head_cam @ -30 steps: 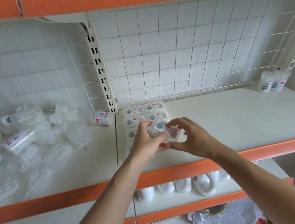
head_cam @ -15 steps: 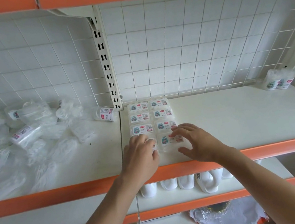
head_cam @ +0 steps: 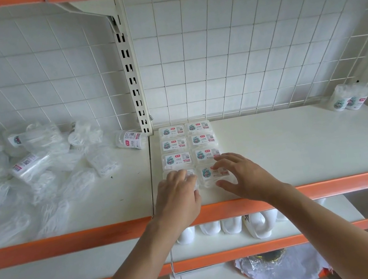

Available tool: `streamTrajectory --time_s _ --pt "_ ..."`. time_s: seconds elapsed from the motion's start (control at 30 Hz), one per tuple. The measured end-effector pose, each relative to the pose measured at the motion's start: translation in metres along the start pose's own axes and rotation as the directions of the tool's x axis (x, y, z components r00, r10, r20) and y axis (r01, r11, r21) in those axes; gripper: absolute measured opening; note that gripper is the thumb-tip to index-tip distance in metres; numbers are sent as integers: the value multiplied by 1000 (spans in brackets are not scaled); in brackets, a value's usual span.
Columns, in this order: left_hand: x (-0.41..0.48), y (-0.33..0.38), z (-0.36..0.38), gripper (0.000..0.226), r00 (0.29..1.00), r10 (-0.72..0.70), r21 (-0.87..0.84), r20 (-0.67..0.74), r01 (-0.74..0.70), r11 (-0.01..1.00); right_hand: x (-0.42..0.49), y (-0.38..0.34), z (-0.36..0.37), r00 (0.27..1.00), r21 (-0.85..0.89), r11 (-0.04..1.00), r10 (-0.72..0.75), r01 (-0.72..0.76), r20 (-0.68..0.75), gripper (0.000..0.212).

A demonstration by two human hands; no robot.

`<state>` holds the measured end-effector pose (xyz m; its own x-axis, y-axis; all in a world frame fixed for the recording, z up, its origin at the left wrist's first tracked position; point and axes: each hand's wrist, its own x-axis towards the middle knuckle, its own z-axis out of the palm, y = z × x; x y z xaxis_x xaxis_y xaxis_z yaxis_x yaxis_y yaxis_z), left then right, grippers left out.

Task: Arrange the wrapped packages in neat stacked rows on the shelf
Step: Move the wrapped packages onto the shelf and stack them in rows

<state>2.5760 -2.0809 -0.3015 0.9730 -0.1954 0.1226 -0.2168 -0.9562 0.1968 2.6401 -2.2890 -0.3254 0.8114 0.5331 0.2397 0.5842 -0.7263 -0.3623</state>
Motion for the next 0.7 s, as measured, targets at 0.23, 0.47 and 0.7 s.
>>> streamTrajectory --time_s 0.23,0.47,0.7 --pt "-1 0 4 38 999 31 30 -17 -30 999 -1 -5 3 999 -24 999 40 -40 -15 45" --pt "2 -10 4 38 993 32 -12 -117 -34 999 5 -14 4 997 -64 996 61 -64 -41 59" --pt "9 -42 -23 52 993 -50 30 -105 53 998 46 -42 7 999 -104 994 22 -26 -38 70"
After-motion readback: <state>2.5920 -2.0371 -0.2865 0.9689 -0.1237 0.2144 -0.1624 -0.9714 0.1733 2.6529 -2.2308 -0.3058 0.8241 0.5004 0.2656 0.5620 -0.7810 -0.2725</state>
